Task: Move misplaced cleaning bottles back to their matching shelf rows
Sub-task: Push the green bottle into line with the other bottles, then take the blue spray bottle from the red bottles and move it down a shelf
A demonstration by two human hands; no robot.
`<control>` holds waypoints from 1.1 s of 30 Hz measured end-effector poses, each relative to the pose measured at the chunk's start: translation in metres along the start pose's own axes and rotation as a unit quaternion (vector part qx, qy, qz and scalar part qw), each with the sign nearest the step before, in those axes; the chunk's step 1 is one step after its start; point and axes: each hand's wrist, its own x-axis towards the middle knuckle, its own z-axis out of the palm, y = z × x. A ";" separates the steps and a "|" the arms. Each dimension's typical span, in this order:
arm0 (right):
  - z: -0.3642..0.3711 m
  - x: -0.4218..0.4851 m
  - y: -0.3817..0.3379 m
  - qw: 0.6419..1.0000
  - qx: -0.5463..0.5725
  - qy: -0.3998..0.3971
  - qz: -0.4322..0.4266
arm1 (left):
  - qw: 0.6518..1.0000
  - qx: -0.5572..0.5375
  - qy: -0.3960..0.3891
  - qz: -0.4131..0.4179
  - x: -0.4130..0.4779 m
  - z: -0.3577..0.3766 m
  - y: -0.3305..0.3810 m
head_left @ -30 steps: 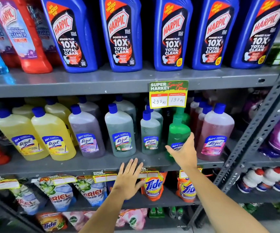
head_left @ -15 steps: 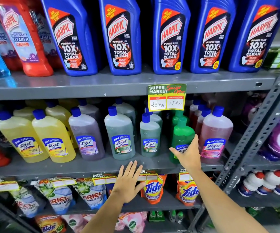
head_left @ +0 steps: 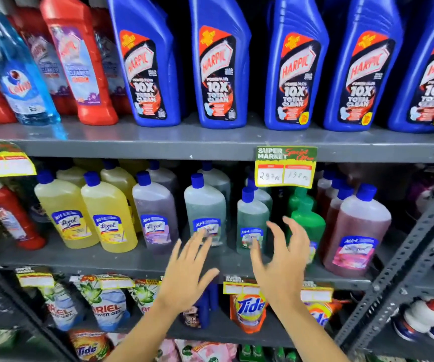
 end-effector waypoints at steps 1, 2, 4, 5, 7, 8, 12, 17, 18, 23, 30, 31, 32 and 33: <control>0.001 0.014 -0.016 0.998 0.016 0.014 -0.052 | 1.000 -0.004 0.030 -0.004 0.005 -0.023 -0.009; 0.002 0.030 -0.032 0.994 0.028 0.037 -0.100 | 0.998 -0.007 0.066 -0.007 0.011 -0.047 -0.019; 0.001 0.062 -0.064 0.981 0.037 0.087 -0.168 | 0.991 -0.004 0.132 0.002 0.021 -0.096 -0.038; 0.002 0.076 -0.080 0.976 0.035 0.100 -0.190 | 0.987 0.003 0.160 0.010 0.024 -0.120 -0.048; 0.006 0.101 -0.111 0.974 0.027 0.091 -0.208 | 0.976 0.030 0.216 0.016 0.025 -0.162 -0.073; 0.009 0.110 -0.123 0.974 0.023 0.076 -0.211 | 0.969 0.045 0.243 0.010 0.024 -0.178 -0.086; 0.040 0.131 -0.174 0.972 -0.008 0.038 -0.234 | 0.950 0.088 0.300 -0.015 0.008 -0.224 -0.151; 0.097 0.136 -0.258 0.970 0.000 0.022 -0.241 | 0.948 0.131 0.288 -0.038 -0.021 -0.256 -0.246; 0.109 0.136 -0.275 0.971 0.005 0.016 -0.239 | 0.948 0.135 0.285 -0.041 -0.028 -0.260 -0.261; 0.176 0.139 -0.362 0.974 0.021 -0.016 -0.224 | 0.955 0.137 0.255 -0.059 -0.065 -0.276 -0.344; 0.241 0.169 -0.416 0.986 0.070 -0.111 -0.107 | 0.974 0.138 0.176 -0.046 -0.071 -0.280 -0.428; 0.247 0.175 -0.421 0.985 0.088 -0.123 -0.081 | 0.975 0.136 0.171 -0.040 -0.069 -0.278 -0.434; 0.251 0.181 -0.424 0.983 0.113 -0.138 -0.048 | 0.976 0.131 0.173 -0.033 -0.068 -0.275 -0.439; 0.254 0.187 -0.428 0.978 0.142 -0.154 -0.010 | 0.975 0.127 0.178 -0.028 -0.067 -0.272 -0.440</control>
